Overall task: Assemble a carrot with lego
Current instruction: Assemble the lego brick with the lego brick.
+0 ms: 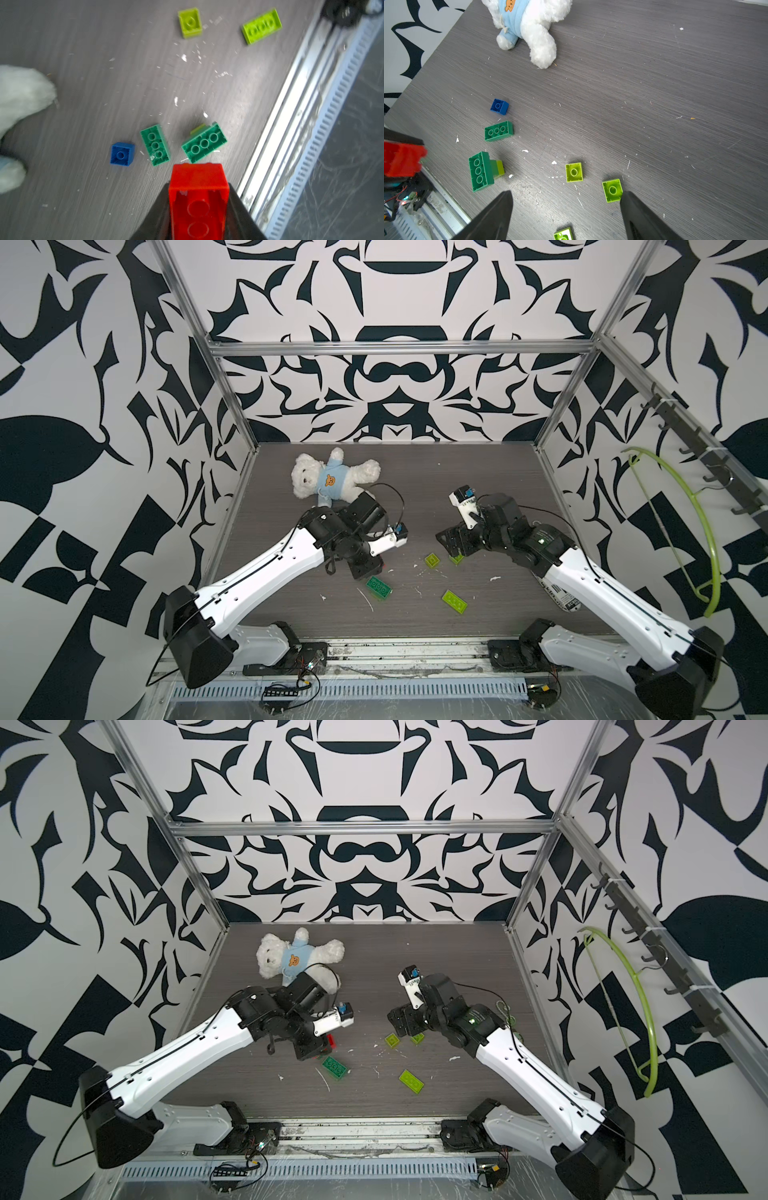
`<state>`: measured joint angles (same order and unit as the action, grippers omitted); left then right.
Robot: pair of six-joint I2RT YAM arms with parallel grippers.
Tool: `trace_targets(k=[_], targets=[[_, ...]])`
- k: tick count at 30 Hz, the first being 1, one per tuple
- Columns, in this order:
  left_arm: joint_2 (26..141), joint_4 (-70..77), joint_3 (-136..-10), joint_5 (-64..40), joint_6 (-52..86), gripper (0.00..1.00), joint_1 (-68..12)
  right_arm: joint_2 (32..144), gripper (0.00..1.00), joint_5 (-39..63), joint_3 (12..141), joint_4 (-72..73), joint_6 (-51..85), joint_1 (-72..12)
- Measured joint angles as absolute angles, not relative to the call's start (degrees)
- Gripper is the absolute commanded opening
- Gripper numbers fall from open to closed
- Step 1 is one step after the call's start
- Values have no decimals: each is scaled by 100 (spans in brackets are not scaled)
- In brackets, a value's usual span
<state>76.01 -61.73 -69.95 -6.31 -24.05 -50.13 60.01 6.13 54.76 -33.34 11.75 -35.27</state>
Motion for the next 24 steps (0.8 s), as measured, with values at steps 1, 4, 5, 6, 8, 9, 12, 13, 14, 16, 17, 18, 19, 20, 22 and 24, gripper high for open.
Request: trace_targets(k=[1,4,5,6,8,9,12,13,14,16,17,18,19,20,22,24], targets=[[7686,-6219,-6971,-709,-2731,0,-5078,5988,86,613,5468,-3345,1166,-3527],[7887,-6298,-6912,-904,-3645,0,-5218,5977,86,615,5424,-3361,1160,-3527],[7953,-6313,-6912,-950,-3931,0,-5240,5979,86,615,5408,-3367,1157,-3527],[8018,-6318,-6912,-991,-4176,0,-5251,5981,86,617,5398,-3374,1157,-3527],[8193,-6335,-6912,-1081,-4722,0,-5251,5981,86,622,5380,-3376,1157,-3527],[8278,-6335,-6912,-1116,-4941,0,-5251,5981,86,622,5376,-3380,1157,-3527],[8597,-6379,-6921,-1179,-5559,0,-5251,5981,86,635,5360,-3382,1157,-3527],[8709,-6399,-6923,-1184,-5736,0,-5251,5983,86,639,5352,-3385,1157,-3527],[8805,-6418,-6930,-1188,-5898,0,-5251,5983,86,642,5339,-3387,1157,-3527],[8917,-6416,-6930,-1197,-6187,0,-5251,5981,86,644,5306,-3389,1157,-3527],[8923,-6412,-6930,-1199,-6331,0,-5251,5983,86,644,5290,-3387,1157,-3527],[8921,-6412,-6930,-1197,-6460,0,-5251,5981,86,644,5277,-3387,1160,-3527],[8921,-6410,-6930,-1188,-6589,0,-5251,5981,86,646,5262,-3387,1160,-3527],[8923,-6410,-6930,-1170,-6707,0,-5251,5981,86,648,5245,-3385,1160,-3527],[8927,-6388,-6930,-1131,-6930,0,-5251,5983,86,661,5210,-3387,1162,-3527],[8947,-6342,-6930,-1094,-7109,0,-5251,5992,86,666,5190,-3387,1164,-3527]])
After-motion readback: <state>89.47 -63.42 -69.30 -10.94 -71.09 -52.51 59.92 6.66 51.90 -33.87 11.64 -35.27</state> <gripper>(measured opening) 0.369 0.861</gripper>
